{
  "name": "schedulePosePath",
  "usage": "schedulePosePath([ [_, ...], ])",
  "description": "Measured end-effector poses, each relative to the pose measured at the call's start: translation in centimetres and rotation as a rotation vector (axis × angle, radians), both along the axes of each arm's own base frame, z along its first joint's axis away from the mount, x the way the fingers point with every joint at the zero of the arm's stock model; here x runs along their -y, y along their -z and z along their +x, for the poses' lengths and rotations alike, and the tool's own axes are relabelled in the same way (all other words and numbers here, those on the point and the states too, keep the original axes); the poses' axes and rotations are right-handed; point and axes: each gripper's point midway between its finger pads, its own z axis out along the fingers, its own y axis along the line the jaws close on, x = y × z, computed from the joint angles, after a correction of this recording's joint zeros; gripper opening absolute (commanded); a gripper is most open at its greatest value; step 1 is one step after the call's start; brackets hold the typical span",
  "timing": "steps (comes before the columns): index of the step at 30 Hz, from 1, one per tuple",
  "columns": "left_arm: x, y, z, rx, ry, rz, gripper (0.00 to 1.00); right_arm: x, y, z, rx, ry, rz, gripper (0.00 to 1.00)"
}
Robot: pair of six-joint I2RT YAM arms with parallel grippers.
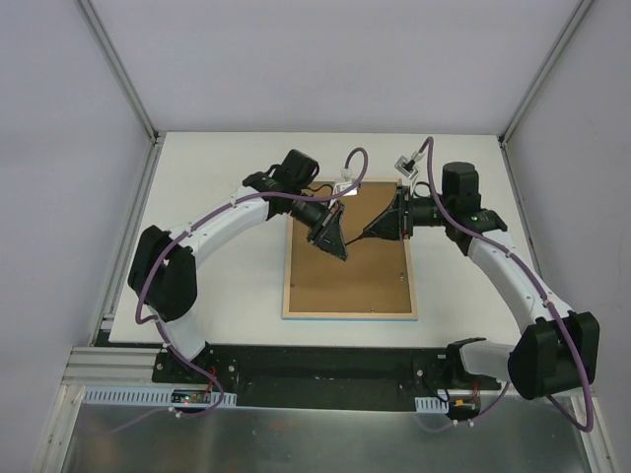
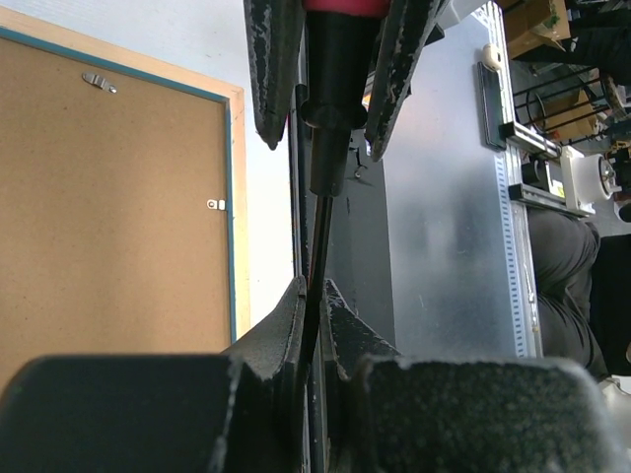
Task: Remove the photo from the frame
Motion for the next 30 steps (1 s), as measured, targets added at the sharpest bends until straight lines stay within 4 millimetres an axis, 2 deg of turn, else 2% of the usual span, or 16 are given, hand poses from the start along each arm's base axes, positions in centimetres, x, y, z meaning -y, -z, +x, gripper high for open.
schedulePosePath([
  [1, 0.0, 0.0, 0.0, -0.002, 0.0, 0.001, 0.0, 0.0, 0.0, 0.0, 0.0, -0.001, 0.0, 0.01],
  [3, -0.1, 0.0, -0.1, -0.005, 0.001, 0.004, 0.0, -0.1, 0.0, -0.1, -0.001, -0.004, -0.001, 0.01],
  [4, -0.1, 0.1, -0.1, -0.006, 0.001, 0.005, 0.08, -0.1, 0.1, -0.1, -0.002, -0.005, -0.002, 0.01],
  [6, -0.1, 0.1, -0.1, -0.006, 0.001, 0.008, 0.31, -0.1, 0.1, -0.2, 0.001, -0.01, -0.006, 0.01],
  [8, -0.1, 0.2, 0.0, 0.005, -0.004, 0.011, 0.48, -0.2, 0.1, -0.3, 0.01, -0.017, -0.016, 0.01],
  [10, -0.1, 0.3, 0.3, 0.015, -0.015, 0.02, 0.64, -0.2, 0.3, -0.4, 0.02, -0.019, -0.03, 0.01],
  [13, -0.5, 0.1, 1.2, 0.034, -0.037, 0.023, 0.8, -0.1, 0.7, -0.1, 0.046, -0.003, -0.056, 0.01],
  [16, -1.7, -0.1, 3.3, 0.064, -0.103, 0.032, 0.87, 0.2, 1.2, 0.5, 0.079, 0.032, -0.092, 0.01],
  [22, -7.3, 0.8, 10.4, 0.113, -0.362, 0.114, 0.88, 0.9, 2.0, 2.9, 0.167, 0.135, -0.185, 0.01],
  [24, -9.6, 1.7, 12.7, 0.129, -0.461, 0.173, 0.88, 1.1, 2.1, 4.0, 0.211, 0.181, -0.223, 0.01],
  [27, -11.8, 3.4, 14.9, 0.134, -0.568, 0.262, 0.87, 1.0, 2.1, 5.7, 0.267, 0.238, -0.268, 0.01],
  [30, -13.2, 6.5, 16.5, 0.089, -0.643, 0.365, 0.86, 0.5, 2.2, 7.9, 0.308, 0.293, -0.306, 0.01],
])
